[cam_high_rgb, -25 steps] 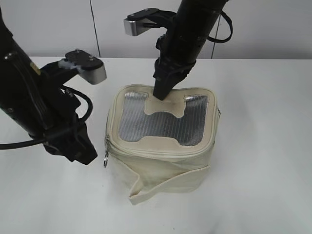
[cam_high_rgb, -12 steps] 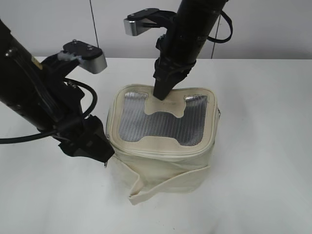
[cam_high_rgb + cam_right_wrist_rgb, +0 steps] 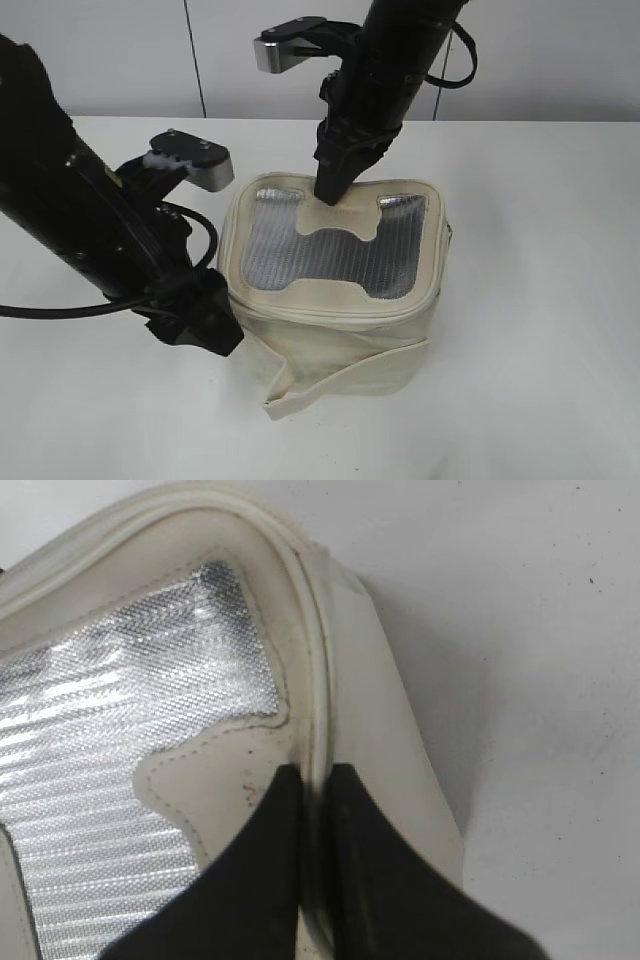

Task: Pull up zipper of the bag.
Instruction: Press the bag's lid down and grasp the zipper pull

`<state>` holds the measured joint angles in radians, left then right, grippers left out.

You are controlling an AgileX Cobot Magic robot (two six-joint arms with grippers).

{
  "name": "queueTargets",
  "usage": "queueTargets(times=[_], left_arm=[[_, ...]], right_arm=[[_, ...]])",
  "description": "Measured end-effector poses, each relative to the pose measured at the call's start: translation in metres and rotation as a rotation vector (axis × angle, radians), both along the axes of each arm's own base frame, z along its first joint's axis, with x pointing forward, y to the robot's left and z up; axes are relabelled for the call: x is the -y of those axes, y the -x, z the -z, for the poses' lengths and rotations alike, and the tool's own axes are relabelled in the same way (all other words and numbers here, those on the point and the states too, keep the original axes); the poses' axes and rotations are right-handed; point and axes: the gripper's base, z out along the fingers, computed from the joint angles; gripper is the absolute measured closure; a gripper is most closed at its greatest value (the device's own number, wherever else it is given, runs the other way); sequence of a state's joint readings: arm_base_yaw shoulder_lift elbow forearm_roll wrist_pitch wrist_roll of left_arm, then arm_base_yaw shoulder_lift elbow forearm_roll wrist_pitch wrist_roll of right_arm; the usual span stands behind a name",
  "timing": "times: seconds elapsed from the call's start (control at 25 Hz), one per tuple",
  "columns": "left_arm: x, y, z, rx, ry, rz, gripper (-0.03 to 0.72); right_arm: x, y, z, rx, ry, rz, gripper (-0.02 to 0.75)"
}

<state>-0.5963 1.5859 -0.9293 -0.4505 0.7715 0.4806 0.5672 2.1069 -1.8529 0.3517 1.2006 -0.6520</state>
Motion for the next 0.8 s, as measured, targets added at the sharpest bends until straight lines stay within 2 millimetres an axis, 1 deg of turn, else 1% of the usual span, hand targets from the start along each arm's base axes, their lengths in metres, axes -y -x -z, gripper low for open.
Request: queueTargets(times=[0.08, 0.16, 0.24, 0.4, 0.48, 0.52, 0.68, 0.8], left_arm=[[0.002, -0.003, 0.004, 0.012, -0.001, -0.009, 0.21], [0.003, -0.006, 0.006, 0.033, 0.004, -0.017, 0.268], [0.004, -0.007, 0.006, 0.045, 0.007, -0.018, 0.352], [0.003, -0.007, 0.007, 0.058, -0.007, -0.007, 0.599], [0.002, -0.006, 0.007, 0.045, -0.015, 0.001, 0.67], [0.002, -0.005, 0.007, 0.038, -0.019, 0.006, 0.681], [0.001, -0.002, 0.005, 0.028, -0.029, 0.022, 0.685], [-0.003, 0.004, -0.008, 0.041, -0.019, 0.036, 0.685]], right_arm=[[0.0, 0.0, 0.0, 0.0, 0.0, 0.0, 0.69], [0.0, 0.0, 0.0, 0.0, -0.001, 0.001, 0.69], [0.0, 0.0, 0.0, 0.003, -0.002, 0.001, 0.69], [0.0, 0.0, 0.0, 0.004, 0.0, 0.002, 0.69], [0.0, -0.001, 0.0, 0.008, -0.002, 0.003, 0.69], [0.0, -0.001, 0.0, 0.007, -0.002, 0.004, 0.69], [0.0, -0.001, 0.0, 0.007, -0.005, 0.006, 0.69], [0.0, -0.001, 0.0, 0.005, -0.004, 0.01, 0.69]])
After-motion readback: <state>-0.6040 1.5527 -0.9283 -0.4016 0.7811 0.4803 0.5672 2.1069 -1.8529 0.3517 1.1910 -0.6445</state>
